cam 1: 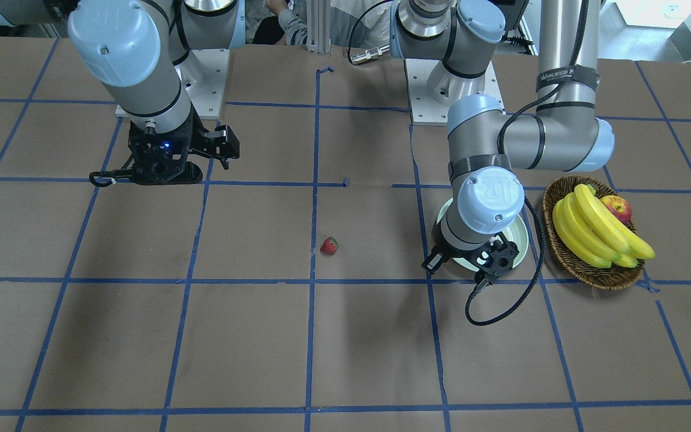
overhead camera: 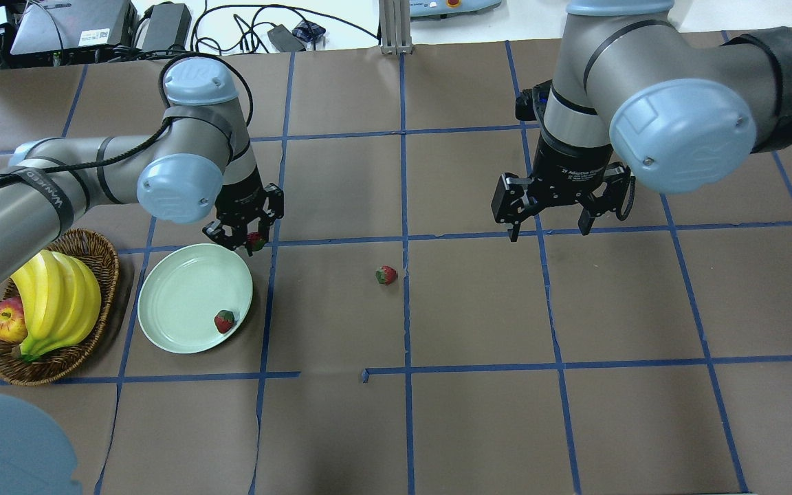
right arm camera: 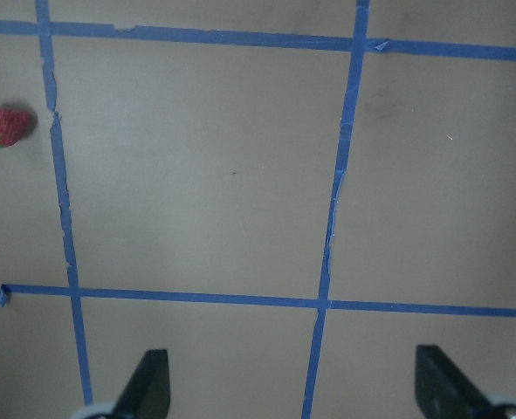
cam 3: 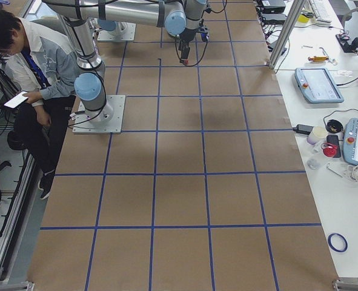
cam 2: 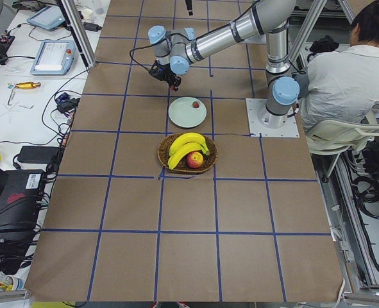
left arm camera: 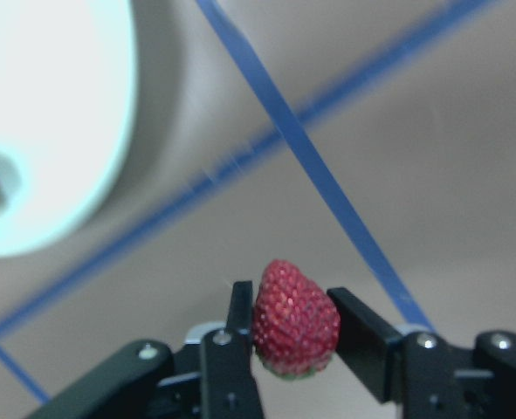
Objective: Collect all strawberries into plate
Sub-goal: 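Carry the strawberry onto the plate and release it with the left gripper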
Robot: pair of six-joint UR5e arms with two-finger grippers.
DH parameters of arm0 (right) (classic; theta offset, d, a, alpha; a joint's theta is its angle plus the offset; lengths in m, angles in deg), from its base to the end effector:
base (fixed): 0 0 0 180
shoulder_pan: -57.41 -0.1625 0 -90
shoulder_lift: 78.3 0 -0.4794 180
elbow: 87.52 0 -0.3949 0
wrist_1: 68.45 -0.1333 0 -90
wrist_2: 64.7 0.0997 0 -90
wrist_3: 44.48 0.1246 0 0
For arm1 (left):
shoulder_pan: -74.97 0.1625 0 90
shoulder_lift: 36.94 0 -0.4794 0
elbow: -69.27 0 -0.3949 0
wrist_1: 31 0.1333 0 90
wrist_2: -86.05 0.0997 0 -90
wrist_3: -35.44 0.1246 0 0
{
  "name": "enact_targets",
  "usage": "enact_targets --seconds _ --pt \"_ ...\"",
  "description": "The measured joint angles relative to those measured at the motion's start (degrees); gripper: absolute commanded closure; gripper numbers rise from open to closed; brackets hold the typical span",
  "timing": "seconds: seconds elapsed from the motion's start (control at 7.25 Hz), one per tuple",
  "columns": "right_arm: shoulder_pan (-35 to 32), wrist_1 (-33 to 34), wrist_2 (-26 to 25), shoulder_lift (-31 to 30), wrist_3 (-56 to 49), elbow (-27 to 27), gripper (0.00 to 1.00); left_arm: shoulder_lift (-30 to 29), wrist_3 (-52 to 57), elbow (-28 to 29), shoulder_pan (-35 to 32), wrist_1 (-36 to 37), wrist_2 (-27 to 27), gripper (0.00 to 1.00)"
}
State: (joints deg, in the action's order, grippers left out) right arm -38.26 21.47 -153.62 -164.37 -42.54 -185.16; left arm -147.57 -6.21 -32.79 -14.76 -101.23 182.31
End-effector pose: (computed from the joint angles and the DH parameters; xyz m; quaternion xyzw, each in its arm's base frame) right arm 0.1836 -0.4764 0.4194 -0.0314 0.9943 0.1019 0.0026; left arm -0.1170 -0.5713 0.2549 -0.3492 0.9287 0.0859 0.0904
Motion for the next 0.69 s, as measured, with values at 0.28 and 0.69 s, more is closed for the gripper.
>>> enact_targets --seconds 0.28,0.69 --pt "0.07 0.54 0.0 0.02 0.24 0.02 0.0 0.37 18.44 -2.01 3.48 -1.29 5.16 0.84" --pt "0.06 0.81 -0.03 0.05 0.32 0.12 0.0 -0.49 29.48 -4.3 4.6 -1.34 7.47 0.0"
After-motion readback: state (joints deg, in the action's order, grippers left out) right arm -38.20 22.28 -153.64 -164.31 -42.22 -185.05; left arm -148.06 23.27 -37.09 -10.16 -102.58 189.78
